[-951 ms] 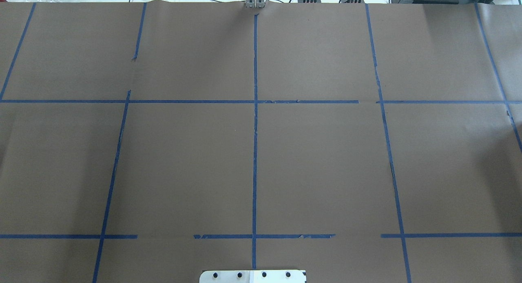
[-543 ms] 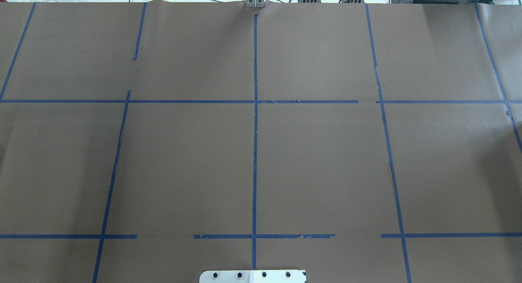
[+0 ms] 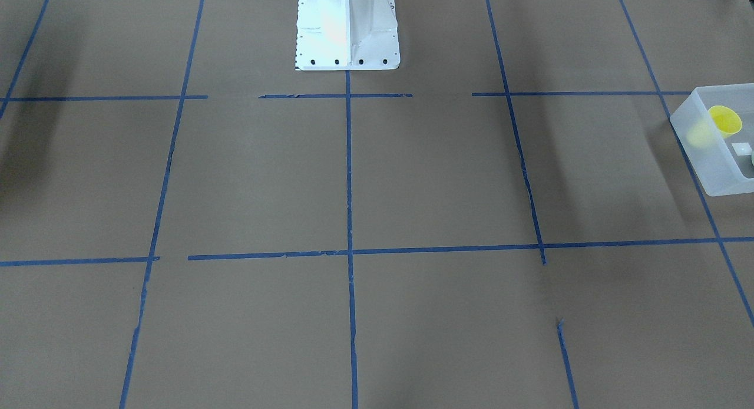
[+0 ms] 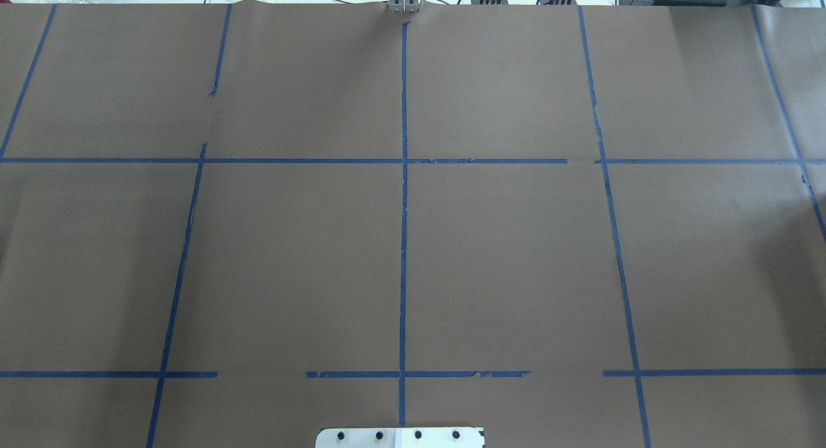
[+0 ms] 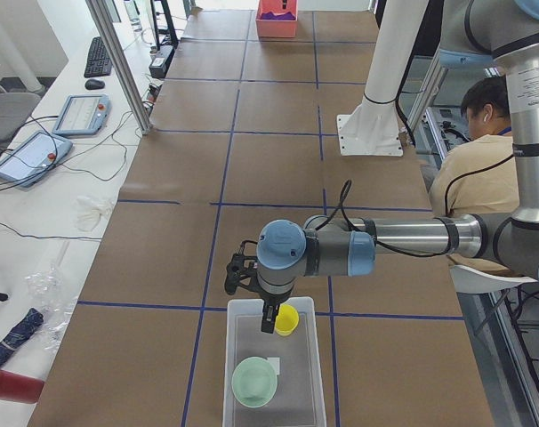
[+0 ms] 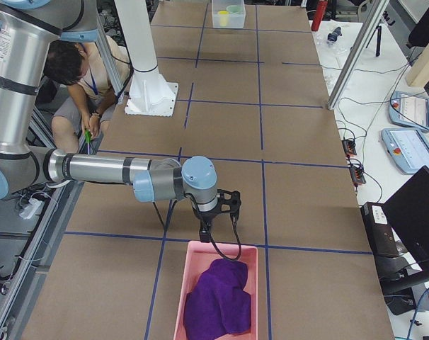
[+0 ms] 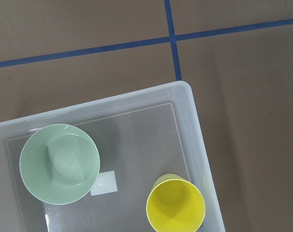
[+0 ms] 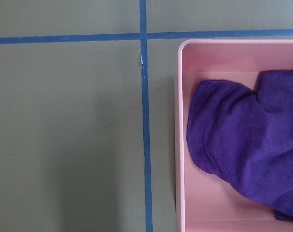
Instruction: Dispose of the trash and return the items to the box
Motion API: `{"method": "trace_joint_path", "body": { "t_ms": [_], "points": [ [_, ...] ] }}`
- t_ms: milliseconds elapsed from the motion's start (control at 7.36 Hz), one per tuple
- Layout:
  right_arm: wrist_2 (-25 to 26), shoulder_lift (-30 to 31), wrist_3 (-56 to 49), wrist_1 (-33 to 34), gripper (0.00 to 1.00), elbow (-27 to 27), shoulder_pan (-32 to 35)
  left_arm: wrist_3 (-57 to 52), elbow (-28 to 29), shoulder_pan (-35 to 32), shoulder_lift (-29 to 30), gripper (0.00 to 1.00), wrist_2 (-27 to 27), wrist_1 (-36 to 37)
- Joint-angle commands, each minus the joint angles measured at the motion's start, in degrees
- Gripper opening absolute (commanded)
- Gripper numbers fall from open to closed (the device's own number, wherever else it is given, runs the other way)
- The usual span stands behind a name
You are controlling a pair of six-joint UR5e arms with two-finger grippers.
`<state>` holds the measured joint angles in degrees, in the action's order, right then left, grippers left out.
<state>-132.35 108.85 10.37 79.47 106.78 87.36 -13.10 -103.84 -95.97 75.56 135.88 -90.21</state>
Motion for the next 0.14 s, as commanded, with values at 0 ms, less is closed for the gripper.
{"method": "trace_joint_path", "body": {
  "t_ms": [0],
  "points": [
    [0.0,0.0,0.0,0.0,1.0,0.0,0.0,0.0,0.0,0.0,0.0,1.0,0.0,0.0]
  ]
}}
